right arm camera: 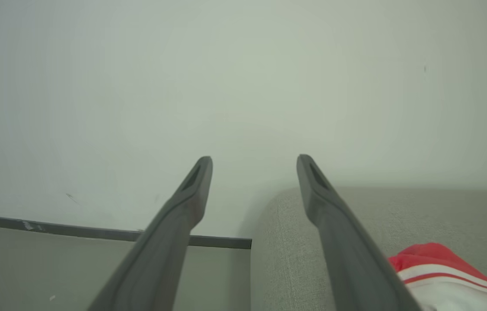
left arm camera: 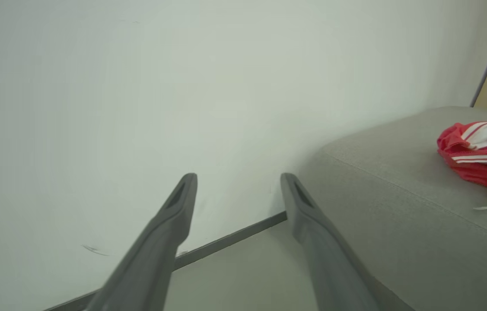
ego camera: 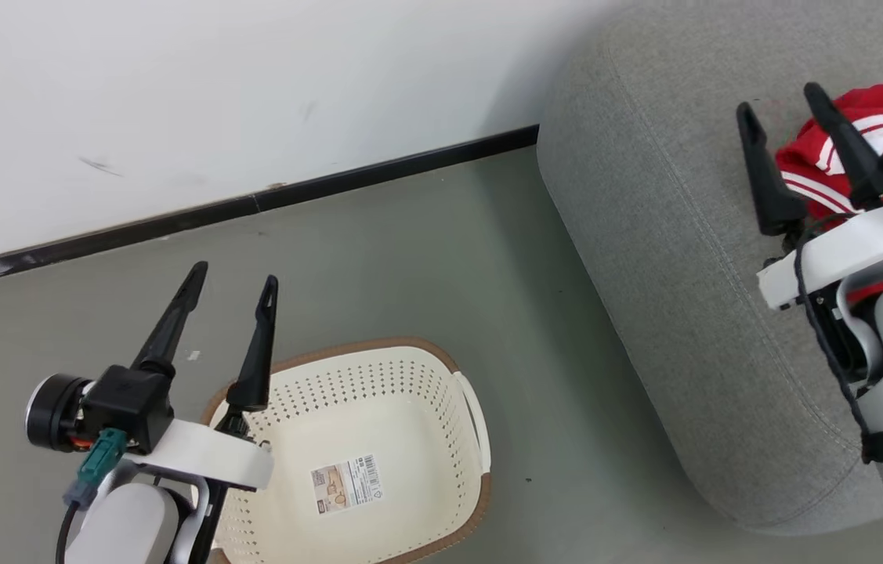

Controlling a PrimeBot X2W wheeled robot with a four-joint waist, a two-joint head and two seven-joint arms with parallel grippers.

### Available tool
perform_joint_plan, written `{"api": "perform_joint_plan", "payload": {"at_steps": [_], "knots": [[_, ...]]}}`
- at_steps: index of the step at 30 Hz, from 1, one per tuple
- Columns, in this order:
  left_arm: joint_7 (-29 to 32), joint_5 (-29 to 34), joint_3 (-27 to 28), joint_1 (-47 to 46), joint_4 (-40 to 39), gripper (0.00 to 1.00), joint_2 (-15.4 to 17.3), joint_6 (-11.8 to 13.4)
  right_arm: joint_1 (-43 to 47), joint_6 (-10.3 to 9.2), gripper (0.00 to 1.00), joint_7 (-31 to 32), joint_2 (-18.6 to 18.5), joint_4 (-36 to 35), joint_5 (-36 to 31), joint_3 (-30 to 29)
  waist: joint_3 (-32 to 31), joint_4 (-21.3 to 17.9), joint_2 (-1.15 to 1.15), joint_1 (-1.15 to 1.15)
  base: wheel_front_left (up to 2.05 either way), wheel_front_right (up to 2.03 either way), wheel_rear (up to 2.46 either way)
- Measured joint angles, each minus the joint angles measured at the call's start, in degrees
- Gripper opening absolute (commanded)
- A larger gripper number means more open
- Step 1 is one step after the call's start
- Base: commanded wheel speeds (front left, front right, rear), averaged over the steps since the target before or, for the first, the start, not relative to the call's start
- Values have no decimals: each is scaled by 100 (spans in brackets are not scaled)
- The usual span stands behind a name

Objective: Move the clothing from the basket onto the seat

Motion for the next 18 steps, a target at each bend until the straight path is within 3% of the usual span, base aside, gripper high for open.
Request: {"api": "perform_joint_plan", "payload": {"at_steps": [7, 18], "knots": [[-55, -47, 323, 314, 129, 100, -75, 327, 203, 0, 100, 0, 293, -68, -19, 236, -257, 247, 0, 0, 0, 0, 0], [-74, -48, 668, 875, 444, 100, -203, 795, 872, 0, 100, -4, 682, -86, -21, 91, -692, 715, 0, 0, 0, 0, 0]]}}
